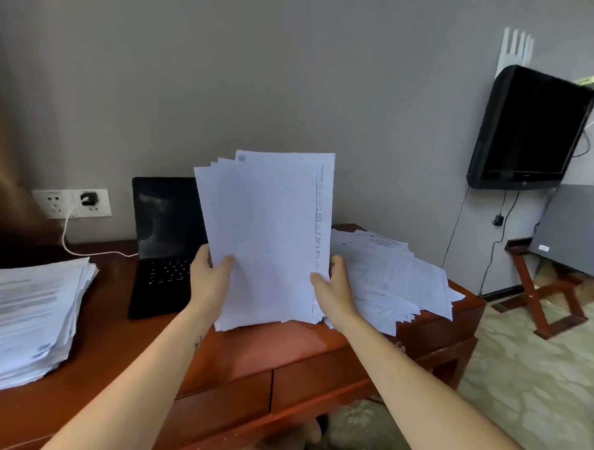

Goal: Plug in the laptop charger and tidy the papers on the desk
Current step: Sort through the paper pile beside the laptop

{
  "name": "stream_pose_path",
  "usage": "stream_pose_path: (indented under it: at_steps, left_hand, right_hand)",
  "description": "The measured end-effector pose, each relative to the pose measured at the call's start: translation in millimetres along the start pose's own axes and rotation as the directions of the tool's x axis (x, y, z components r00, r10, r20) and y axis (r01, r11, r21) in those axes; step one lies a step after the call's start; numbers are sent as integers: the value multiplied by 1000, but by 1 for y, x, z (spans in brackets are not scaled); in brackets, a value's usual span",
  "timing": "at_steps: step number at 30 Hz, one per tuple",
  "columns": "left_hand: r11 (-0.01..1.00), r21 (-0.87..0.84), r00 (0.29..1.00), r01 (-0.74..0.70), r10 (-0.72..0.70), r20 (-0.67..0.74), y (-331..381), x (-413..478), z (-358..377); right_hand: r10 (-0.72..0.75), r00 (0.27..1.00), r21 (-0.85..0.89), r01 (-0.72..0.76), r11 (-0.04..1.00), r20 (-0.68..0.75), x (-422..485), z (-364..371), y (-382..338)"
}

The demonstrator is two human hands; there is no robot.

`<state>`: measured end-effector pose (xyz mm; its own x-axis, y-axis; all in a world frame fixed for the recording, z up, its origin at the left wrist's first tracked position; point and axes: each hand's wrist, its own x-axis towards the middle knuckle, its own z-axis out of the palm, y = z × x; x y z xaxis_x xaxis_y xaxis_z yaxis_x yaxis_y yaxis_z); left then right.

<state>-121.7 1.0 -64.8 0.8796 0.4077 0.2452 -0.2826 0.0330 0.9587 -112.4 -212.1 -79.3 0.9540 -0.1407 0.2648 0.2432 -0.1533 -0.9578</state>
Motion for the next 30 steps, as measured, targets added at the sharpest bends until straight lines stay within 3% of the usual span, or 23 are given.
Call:
stream_pose_path:
  at_steps: [8,13,17,20,23,24,26,28,30]
  left_hand:
    - [995,-70,995,-72,67,-75,4,-15,-11]
    - [993,-77,996,-93,94,4,20,-10,-5]
    - [995,-8,993,-104,105,56,20,-2,-4]
    - [993,46,995,-104,104,2,17,0,-3]
    - [998,6,998,-59,59,5,14,5,-6]
    - [999,17,999,-48,49,-5,12,7,-6]
    - [999,38,998,-34,36,-55,12,11,-3]
    - [994,94,994,-47,57,-98,18,11,1]
    - [977,194,986,-93,117,-115,23,10,3]
  right_hand:
    - [-39,999,-27,39,999,-4,-6,1,-26]
    - [-69,995,-4,69,998,-66,-1,-2,-39]
    - [-62,998,35,63,997,-27,-1,-2,-27]
    - [129,992,-88,-130,988,-19,11,-2,-1]
    - [394,915,-260,-361,895,84,16,-2,11]
    - [380,921,-262,-349,900,81,16,0,4]
    - [112,993,-177,-115,978,-25,20,7,-14]
    - [-108,990,-126,96,987,-94,19,13,-33]
    - [-178,981,-98,170,981,-75,17,18,-38]
